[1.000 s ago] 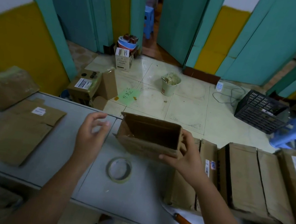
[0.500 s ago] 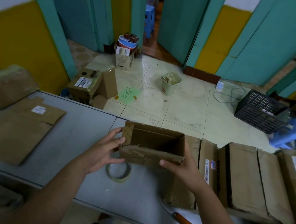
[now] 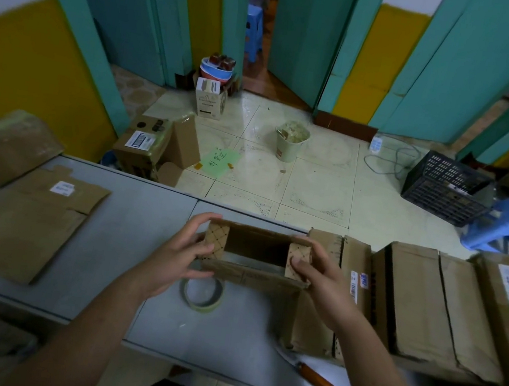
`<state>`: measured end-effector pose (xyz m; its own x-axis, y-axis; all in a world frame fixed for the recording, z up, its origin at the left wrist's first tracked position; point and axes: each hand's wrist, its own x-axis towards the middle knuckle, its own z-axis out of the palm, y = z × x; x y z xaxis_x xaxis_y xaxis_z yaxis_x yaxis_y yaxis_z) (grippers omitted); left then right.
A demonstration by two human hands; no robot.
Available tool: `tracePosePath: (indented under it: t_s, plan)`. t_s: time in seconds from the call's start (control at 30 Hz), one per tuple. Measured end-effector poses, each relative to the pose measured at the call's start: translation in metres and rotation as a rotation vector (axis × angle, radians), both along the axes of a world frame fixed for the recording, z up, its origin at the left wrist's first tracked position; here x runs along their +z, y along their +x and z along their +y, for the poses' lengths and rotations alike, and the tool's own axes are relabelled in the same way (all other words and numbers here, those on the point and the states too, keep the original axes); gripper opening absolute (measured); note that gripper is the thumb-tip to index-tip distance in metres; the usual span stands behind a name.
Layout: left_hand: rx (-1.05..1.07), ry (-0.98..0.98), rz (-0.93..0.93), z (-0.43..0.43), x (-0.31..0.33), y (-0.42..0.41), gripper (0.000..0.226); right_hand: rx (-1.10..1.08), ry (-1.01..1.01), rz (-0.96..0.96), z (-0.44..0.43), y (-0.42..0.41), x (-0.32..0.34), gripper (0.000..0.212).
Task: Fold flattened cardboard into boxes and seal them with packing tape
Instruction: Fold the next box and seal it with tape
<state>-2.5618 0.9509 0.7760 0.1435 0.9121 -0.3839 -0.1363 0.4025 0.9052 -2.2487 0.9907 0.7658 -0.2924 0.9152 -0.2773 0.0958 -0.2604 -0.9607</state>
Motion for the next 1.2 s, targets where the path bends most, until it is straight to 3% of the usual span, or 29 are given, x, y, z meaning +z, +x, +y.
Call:
tracePosePath:
  t_s: [0.17, 0.3, 0.4, 0.6, 0.77, 0.83, 1.0, 1.2]
  plan:
    - [-0.085, 0.106, 0.066, -0.004, -0.001, -0.001, 0.045, -0.096, 0.072, 0.044, 0.001, -0.002, -0.005, 0.038]
    - [-0.269, 0.184, 0.191, -0.009, -0.004, -0.010, 0.068, -0.132, 0.027, 0.055, 0.001, -0.001, -0.010, 0.031]
    - [-0.239, 0.248, 0.334, -0.010, -0.003, -0.006, 0.077, -0.137, 0.006, 0.054, 0.003, 0.000, -0.010, 0.033]
    - [0.063, 0.274, 0.357, -0.005, -0.007, 0.019, 0.033, -0.078, -0.099, 0.226, -0.005, -0.003, -0.005, 0.047]
    - [0.137, 0.320, 0.439, -0.004, -0.011, 0.031, 0.017, -0.024, 0.125, -0.089, -0.017, -0.009, -0.004, 0.053]
    - [0.155, 0.324, 0.452, -0.003, -0.009, 0.037, 0.014, -0.053, 0.217, -0.151, -0.020, -0.013, -0.004, 0.038]
    - [0.150, 0.325, 0.396, -0.003, -0.010, 0.037, 0.016, -0.099, 0.265, -0.139, -0.025, -0.016, -0.001, 0.030]
    - [0.126, 0.301, 0.316, -0.002, -0.010, 0.024, 0.038, -0.104, 0.288, -0.146, -0.025, -0.016, 0.006, 0.036]
